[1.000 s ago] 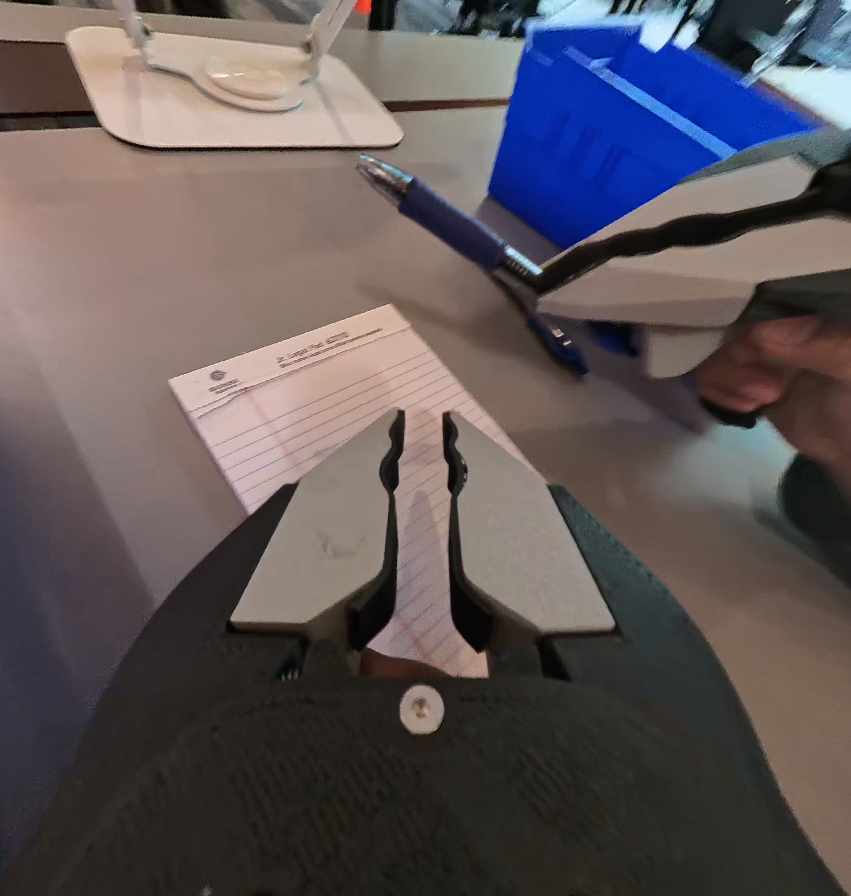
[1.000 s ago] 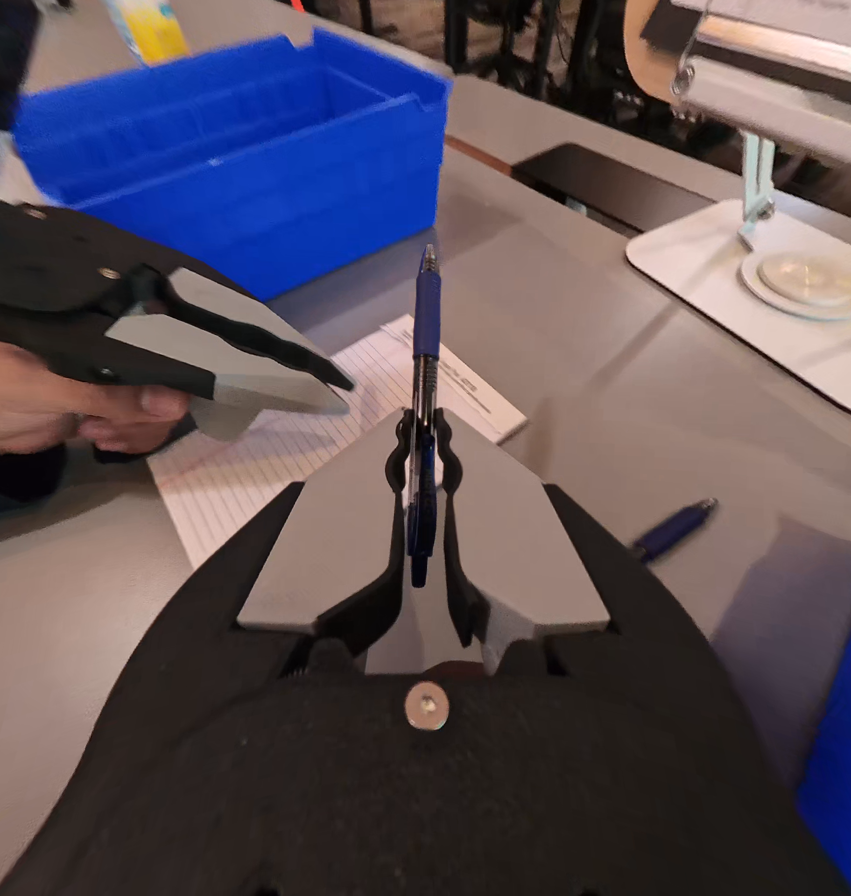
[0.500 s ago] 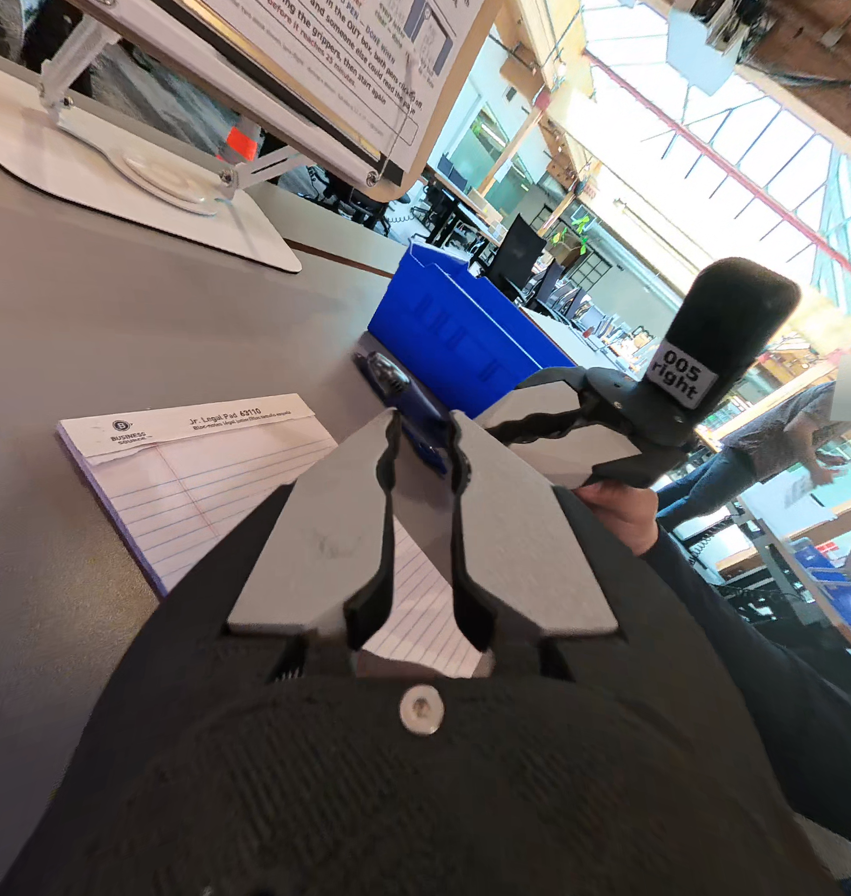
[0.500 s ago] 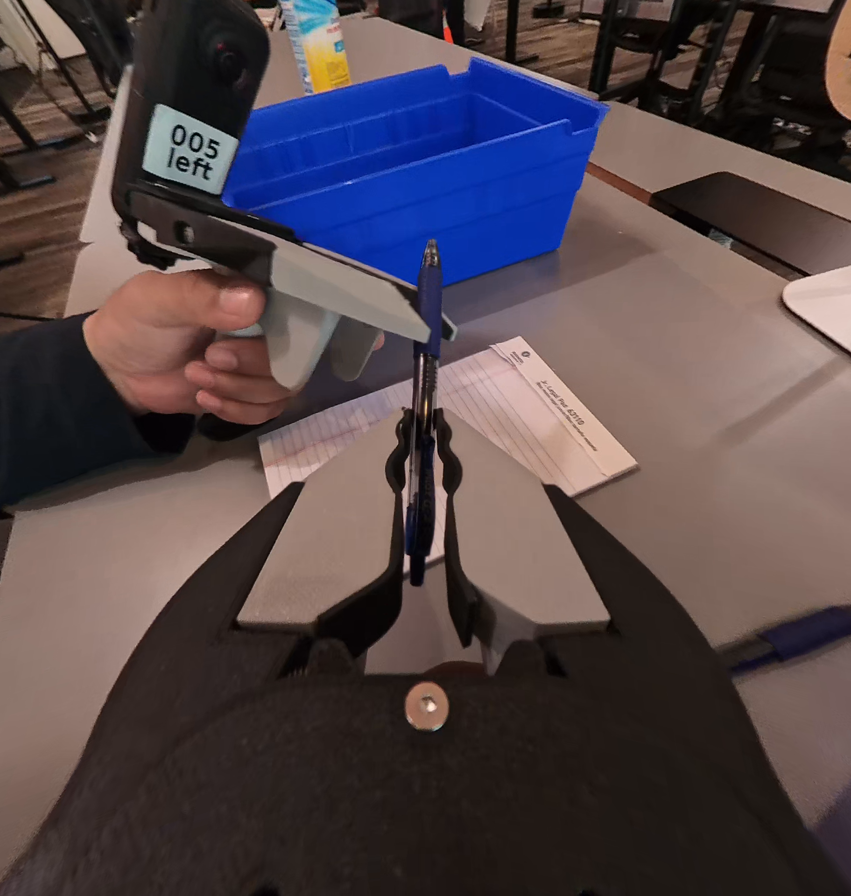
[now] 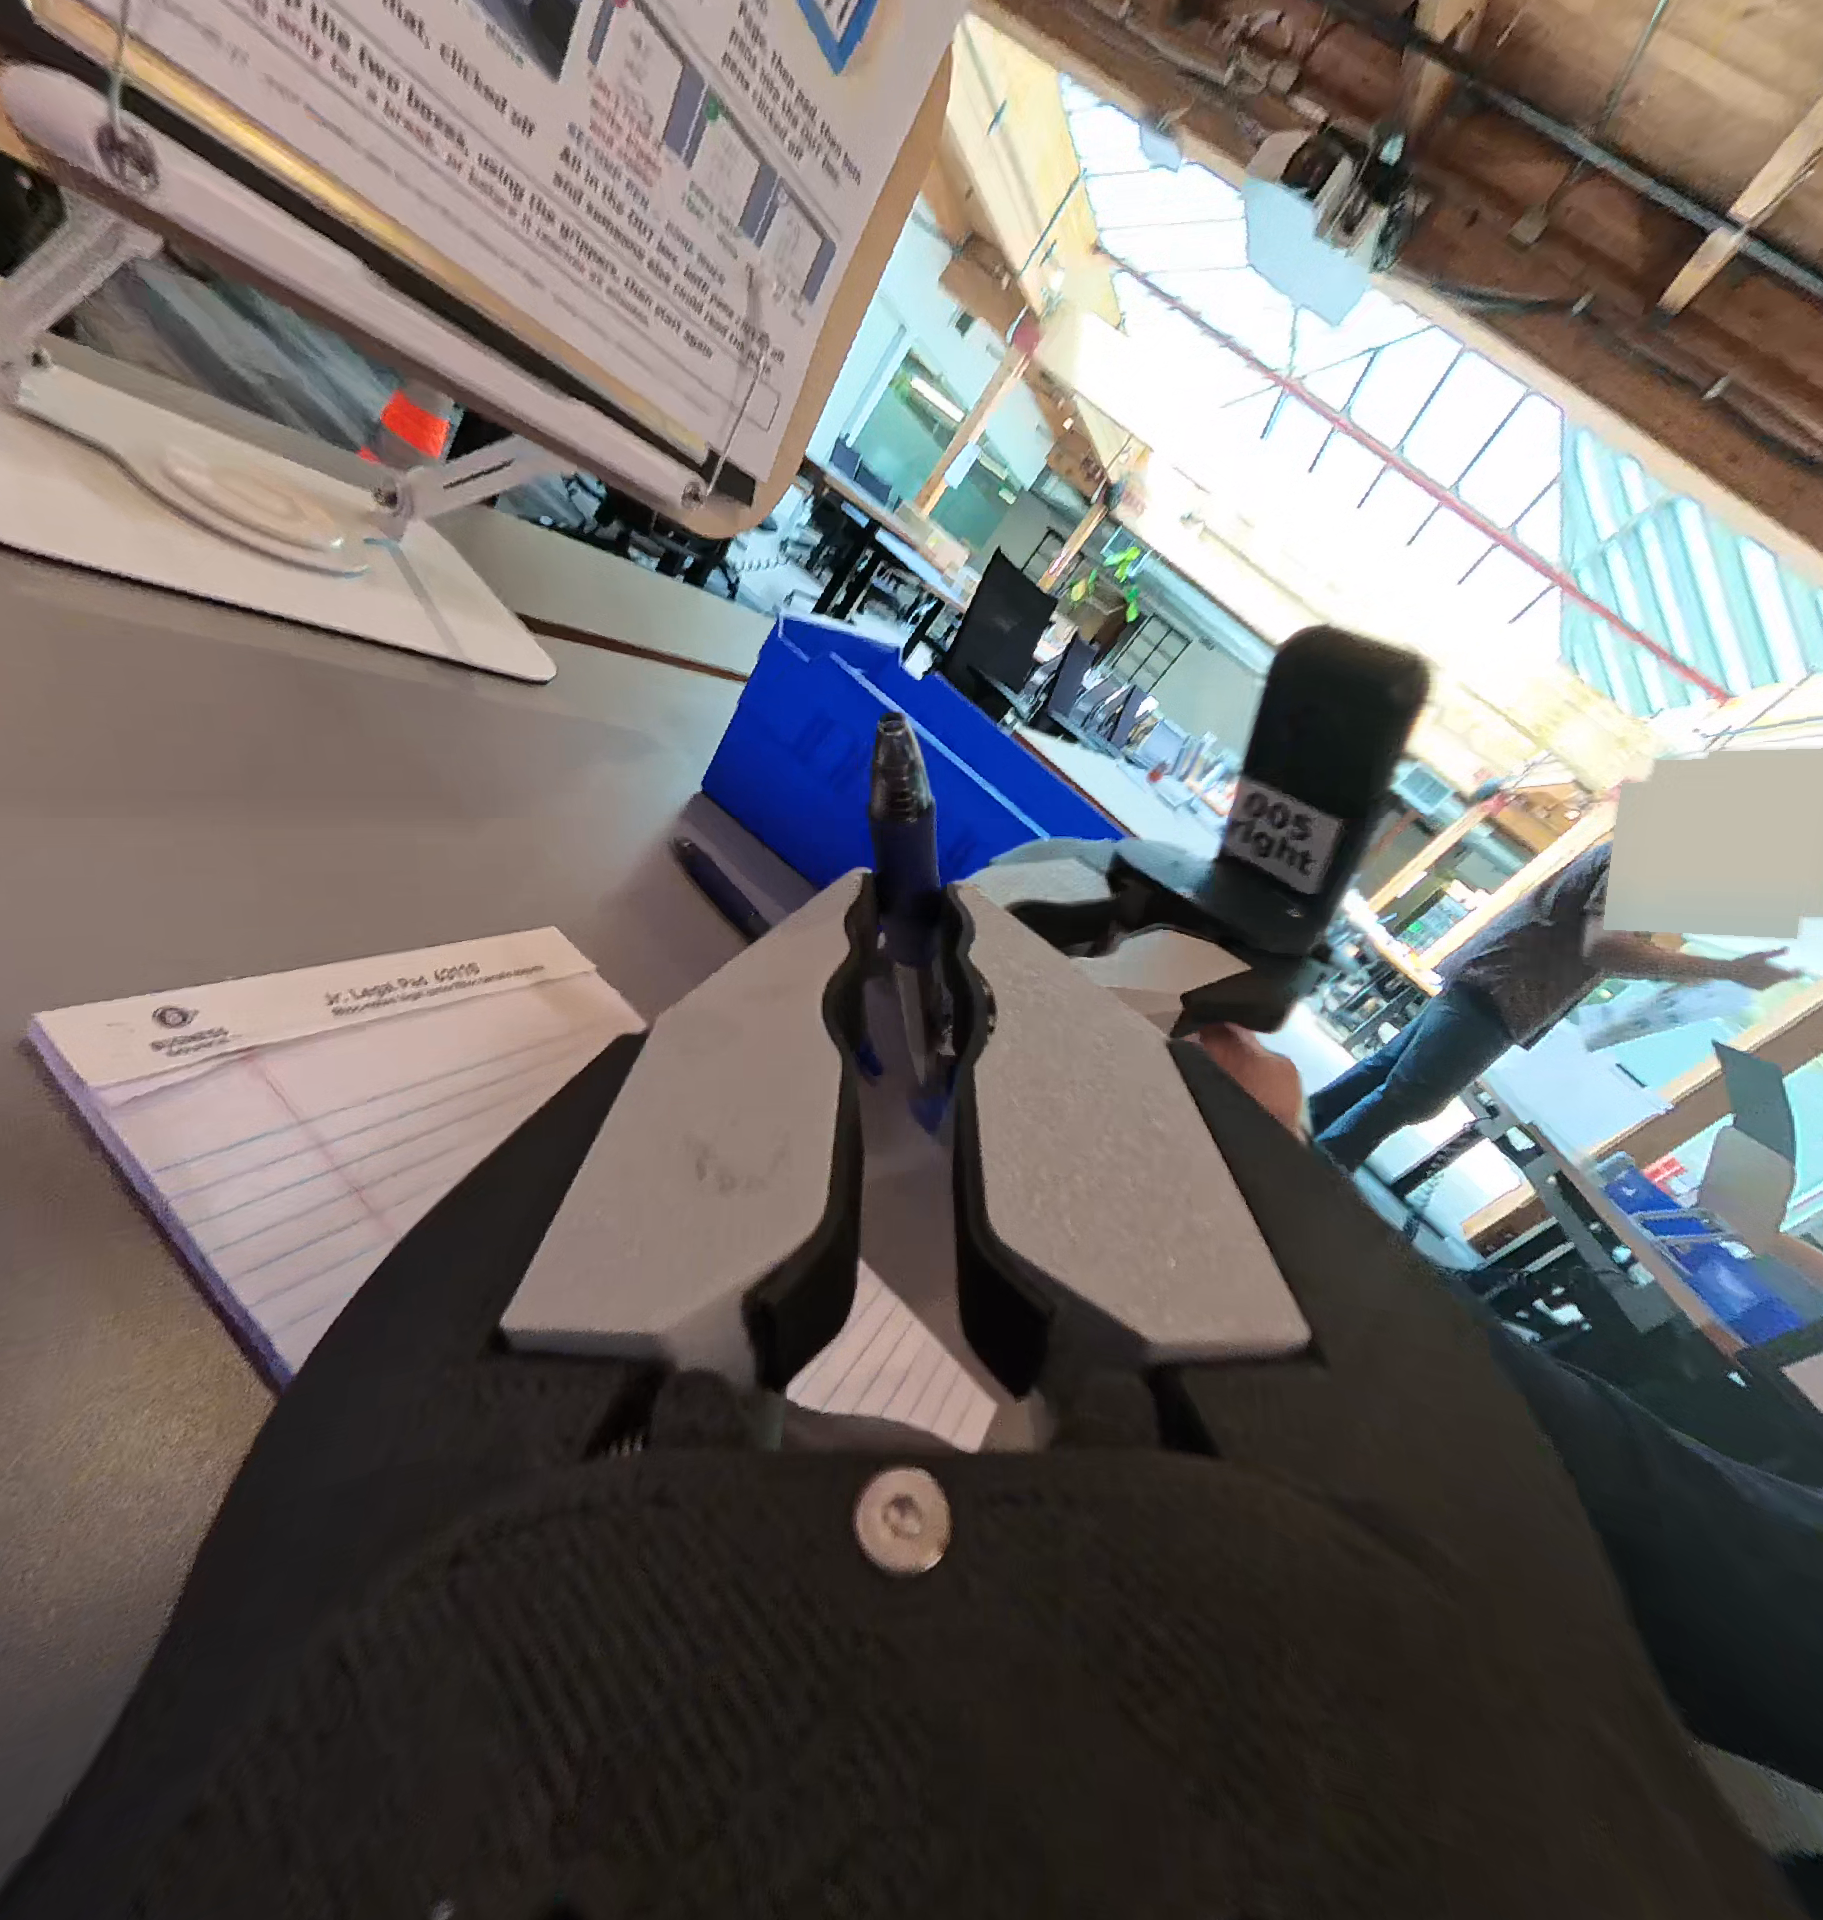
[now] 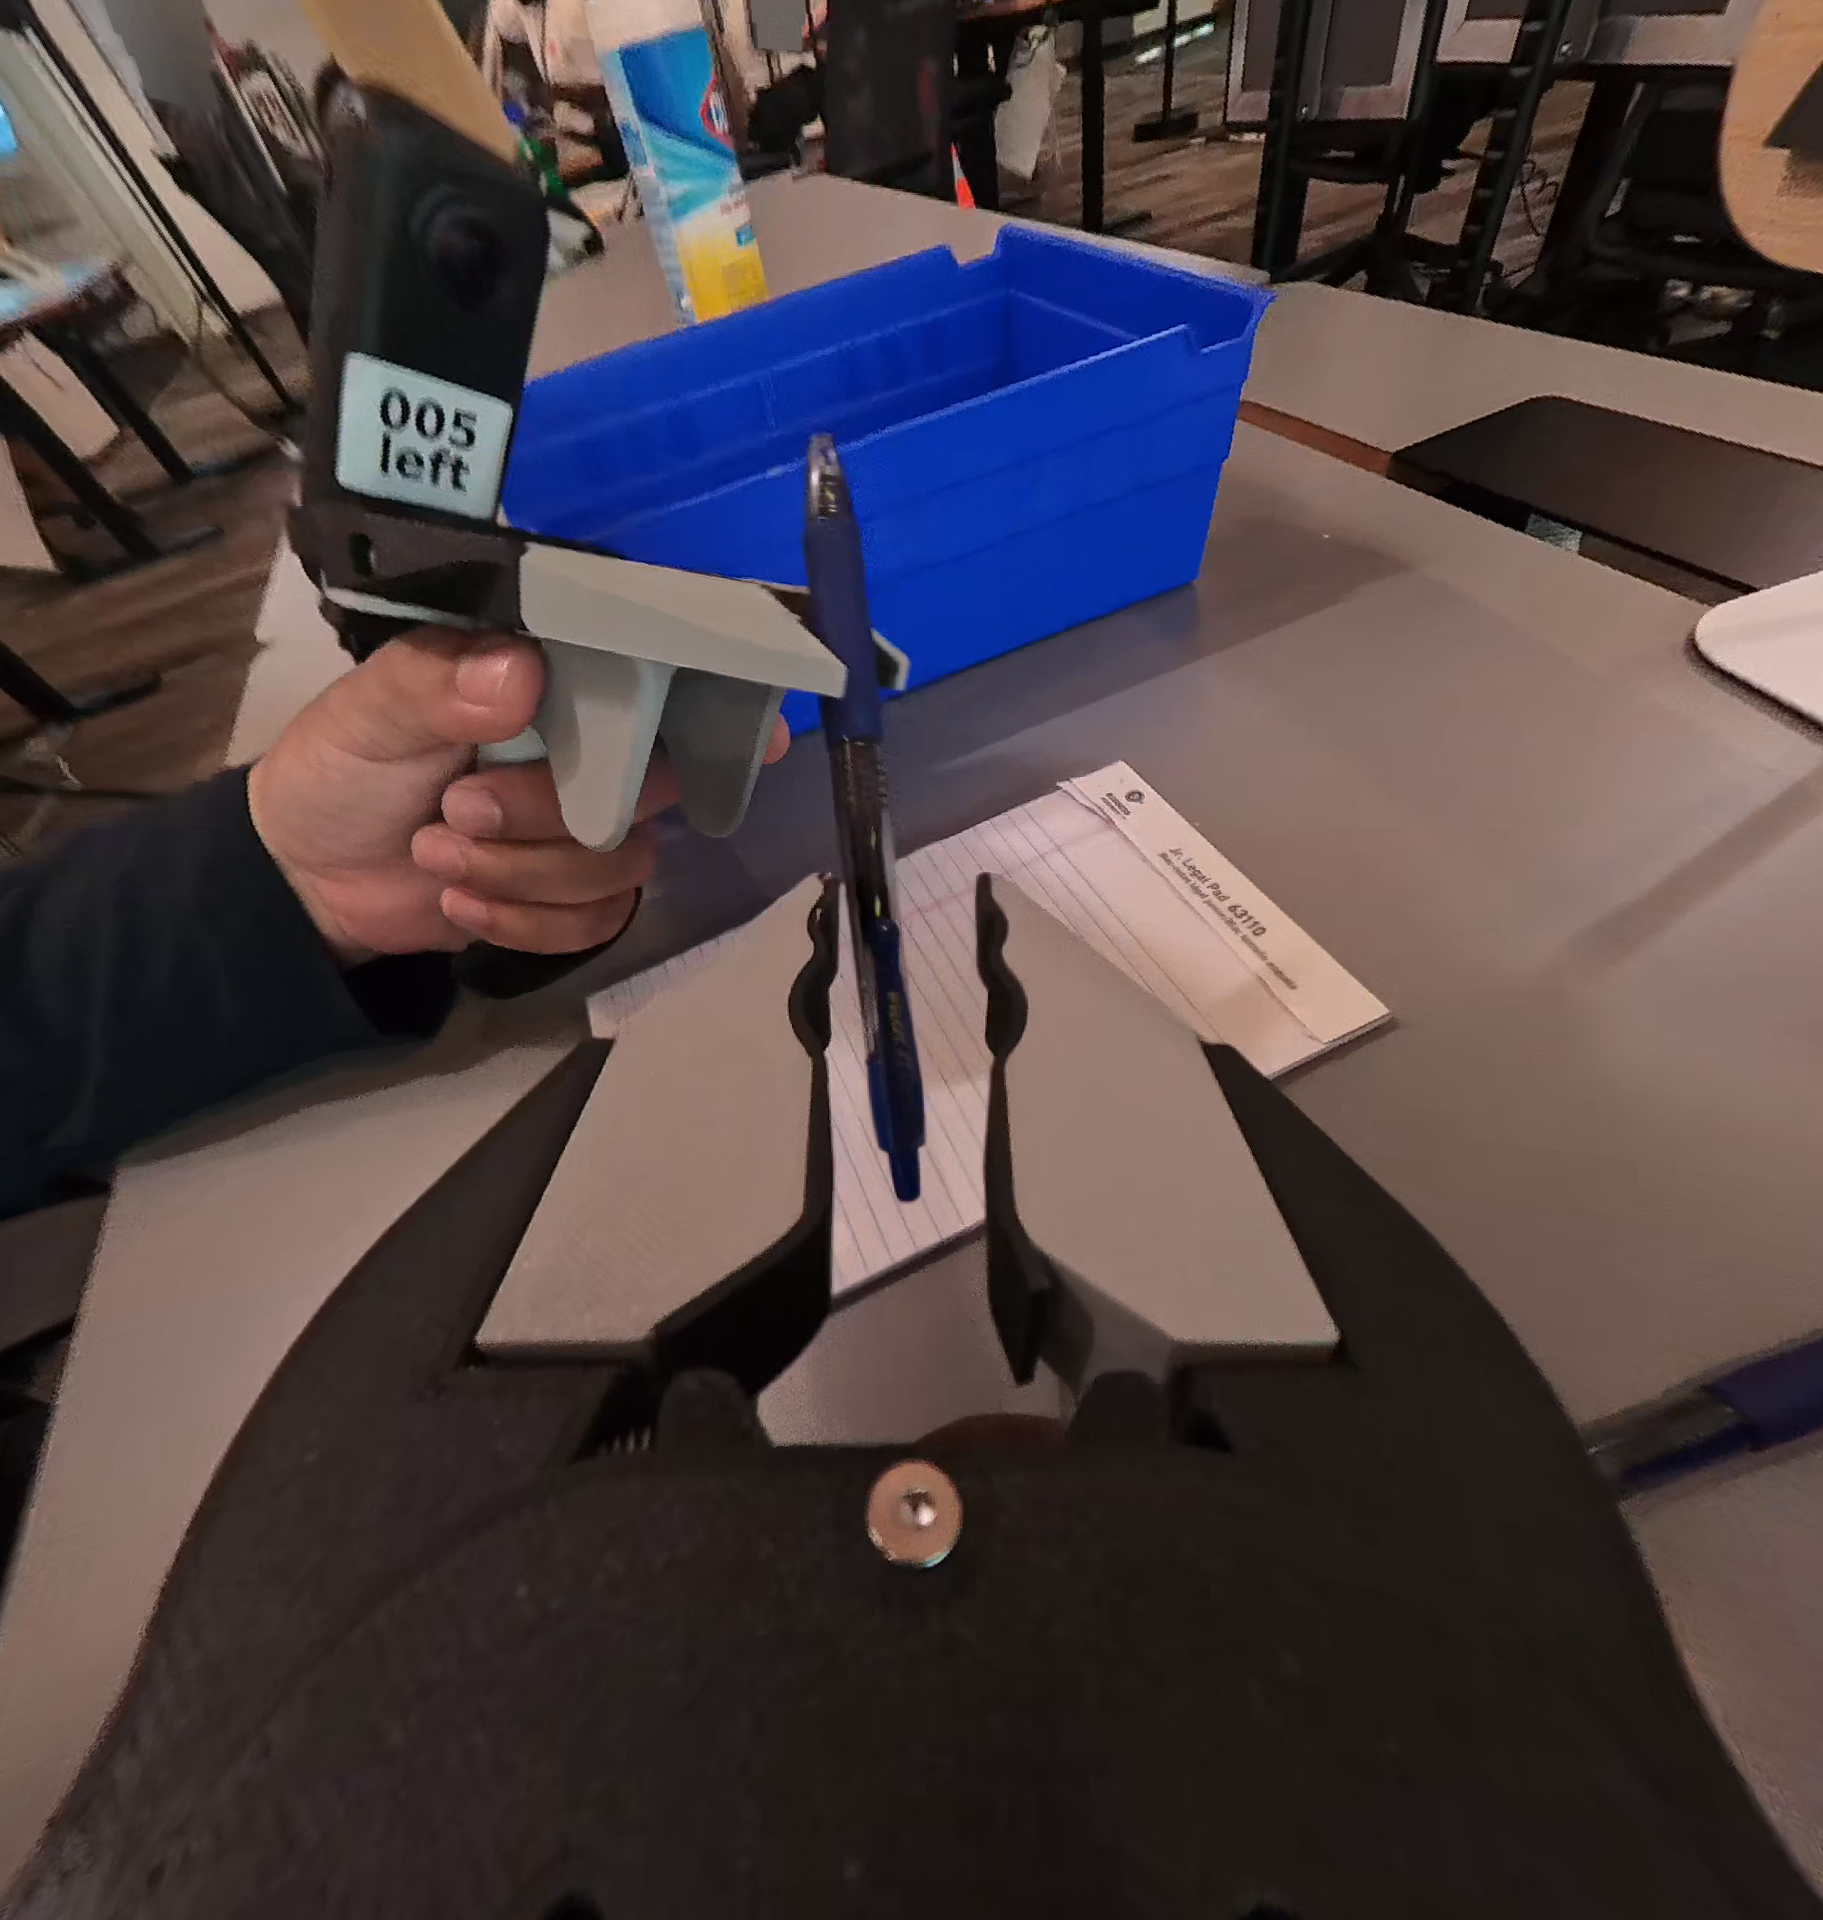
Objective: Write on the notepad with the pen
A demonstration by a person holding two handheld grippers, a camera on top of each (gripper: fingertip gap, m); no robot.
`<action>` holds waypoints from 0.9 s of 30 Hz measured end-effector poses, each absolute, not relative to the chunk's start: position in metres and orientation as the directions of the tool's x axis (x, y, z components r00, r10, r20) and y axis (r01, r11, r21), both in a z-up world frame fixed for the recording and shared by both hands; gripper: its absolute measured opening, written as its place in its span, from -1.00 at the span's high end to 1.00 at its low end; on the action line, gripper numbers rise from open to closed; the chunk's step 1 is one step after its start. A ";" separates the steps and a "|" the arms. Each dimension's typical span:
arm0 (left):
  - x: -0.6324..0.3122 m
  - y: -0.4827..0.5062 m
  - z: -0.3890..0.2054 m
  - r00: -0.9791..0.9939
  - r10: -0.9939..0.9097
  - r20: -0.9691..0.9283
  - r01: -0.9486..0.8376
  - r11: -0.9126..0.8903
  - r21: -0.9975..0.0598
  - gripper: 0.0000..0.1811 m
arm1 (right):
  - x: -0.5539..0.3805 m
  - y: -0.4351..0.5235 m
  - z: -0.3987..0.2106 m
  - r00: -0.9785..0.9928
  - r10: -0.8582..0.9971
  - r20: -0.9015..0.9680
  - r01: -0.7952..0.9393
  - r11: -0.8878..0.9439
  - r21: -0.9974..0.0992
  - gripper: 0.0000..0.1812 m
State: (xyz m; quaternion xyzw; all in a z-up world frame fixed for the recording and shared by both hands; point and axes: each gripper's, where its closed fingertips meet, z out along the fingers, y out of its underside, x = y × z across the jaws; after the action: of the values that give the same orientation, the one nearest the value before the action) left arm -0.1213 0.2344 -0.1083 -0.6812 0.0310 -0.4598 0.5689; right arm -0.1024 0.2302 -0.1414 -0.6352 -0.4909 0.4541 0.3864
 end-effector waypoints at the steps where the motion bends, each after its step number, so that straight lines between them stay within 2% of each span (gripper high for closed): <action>1: -0.123 0.232 -0.101 0.557 -0.583 0.591 0.504 -0.329 -0.799 0.90 | -0.101 0.230 -0.138 0.087 0.965 -0.249 0.247 -0.263 -0.933 0.74; 6: -0.140 0.213 -0.056 0.545 -0.684 0.485 0.587 -0.102 -0.803 0.90 | -0.093 0.218 -0.101 -0.164 0.833 -0.528 0.070 -0.524 -0.849 0.57; 8: -0.147 0.206 -0.044 0.542 -0.705 0.457 0.618 -0.035 -0.786 0.90 | -0.088 0.214 -0.087 -0.256 0.792 -0.555 0.018 -0.570 -0.821 0.54; 11: -0.155 0.203 -0.038 0.533 -0.710 0.460 0.653 0.000 -0.758 0.90 | -0.092 0.208 -0.089 -0.267 0.796 -0.543 0.030 -0.556 -0.830 0.54; 15: -0.151 0.201 -0.035 0.518 -0.727 0.451 0.662 0.006 -0.750 0.90 | -0.108 0.184 -0.090 -0.324 0.788 -0.524 0.053 -0.538 -0.842 0.53; 20: -0.138 0.201 -0.038 0.501 -0.746 0.439 0.642 -0.020 -0.767 0.89 | -0.107 0.194 -0.062 -0.330 0.789 -0.519 -0.144 -0.585 -0.798 0.65; 23: -0.129 0.203 -0.044 0.505 -0.745 0.436 0.610 -0.049 -0.791 0.89 | -0.100 0.207 -0.062 -0.315 0.769 -0.557 -0.184 -0.625 -0.758 0.75; 27: -0.119 0.207 -0.053 0.497 -0.743 0.448 0.582 -0.097 -0.807 0.90 | -0.095 0.219 -0.062 -0.290 0.764 -0.576 -0.217 -0.639 -0.738 0.79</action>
State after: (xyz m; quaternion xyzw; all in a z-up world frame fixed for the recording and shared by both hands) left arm -0.1188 0.2068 -0.0533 -0.5500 0.0729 -0.4959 0.6680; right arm -0.0946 0.2193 -0.0625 -0.4993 -0.2740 0.7551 0.3247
